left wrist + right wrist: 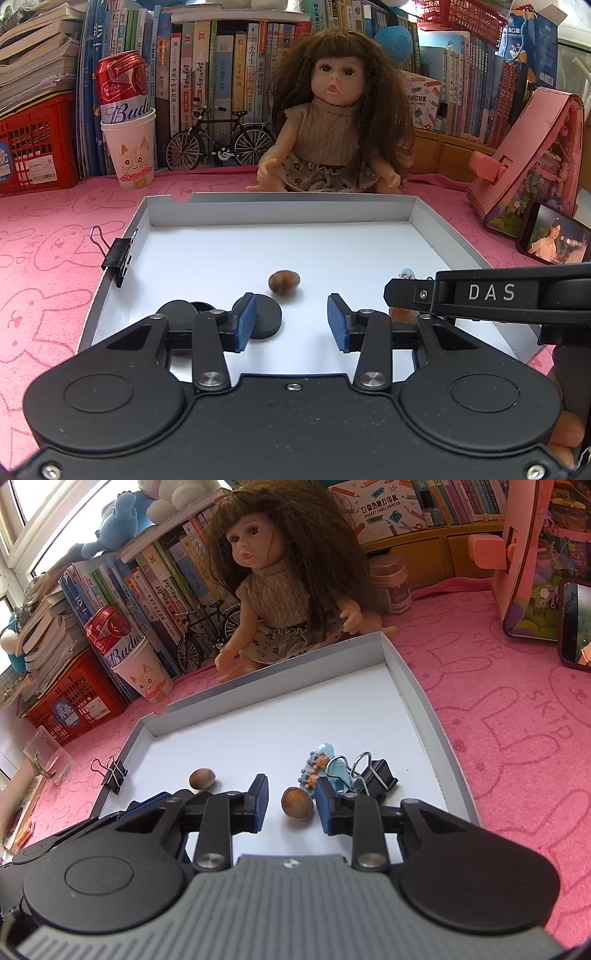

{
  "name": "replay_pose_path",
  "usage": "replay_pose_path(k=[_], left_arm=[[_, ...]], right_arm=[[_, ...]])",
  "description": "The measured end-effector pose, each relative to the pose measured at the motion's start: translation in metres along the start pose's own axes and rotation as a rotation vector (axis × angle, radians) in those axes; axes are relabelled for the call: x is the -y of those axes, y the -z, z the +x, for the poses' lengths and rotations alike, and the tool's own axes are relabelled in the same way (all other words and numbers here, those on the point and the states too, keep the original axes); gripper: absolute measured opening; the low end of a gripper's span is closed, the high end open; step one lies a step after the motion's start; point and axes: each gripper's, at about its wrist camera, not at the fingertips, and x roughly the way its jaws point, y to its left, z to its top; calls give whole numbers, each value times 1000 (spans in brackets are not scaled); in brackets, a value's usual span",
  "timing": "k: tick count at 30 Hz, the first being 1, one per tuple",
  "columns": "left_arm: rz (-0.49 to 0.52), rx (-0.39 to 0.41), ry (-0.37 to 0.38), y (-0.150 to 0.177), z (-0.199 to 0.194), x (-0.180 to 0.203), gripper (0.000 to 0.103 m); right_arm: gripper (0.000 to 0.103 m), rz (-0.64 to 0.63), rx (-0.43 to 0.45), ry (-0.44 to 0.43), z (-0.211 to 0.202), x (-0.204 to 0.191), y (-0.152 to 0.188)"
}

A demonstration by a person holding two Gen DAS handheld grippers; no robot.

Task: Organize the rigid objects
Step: 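Open the left tool to drop its nut while the right tool releases its nut, then withdraw both open tools from the tray back over the table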

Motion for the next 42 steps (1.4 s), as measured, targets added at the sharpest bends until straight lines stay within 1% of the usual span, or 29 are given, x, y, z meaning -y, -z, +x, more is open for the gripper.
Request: replay_pose_path(k=[2,8,11,13,16,21,24,32,40,42], left_arm=[[-1,2,6,0,-2,0,45],[14,22,16,0,-13,3,55],[22,32,17,0,-19,5,61],[22,36,18,1,-23,5,68],[21,44,20,2,-28,4,74],[26,56,15,3,-37,4,80],[35,61,22,4,-44,5,82],[47,76,53,10,-65,8,83],[42,87,81,17,-84,7,84],[45,92,83,19,-89,6,85]], right_arm=[[52,-5,8,-1,-2,0,0],[60,-29,30,-17,-14,-3,0],[62,-49,43,-17,-20,-5,1],[65,-56,52,-19,-24,-5,2],[68,-60,64,-21,-30,-6,3],[78,-67,82,-36,-42,-7,5],[83,-82,102,-37,-49,-10,6],[88,-123,142,-32,-67,-14,11],[93,-193,179,-16,-82,-19,21],[96,-207,195,-12,-87,-20,24]])
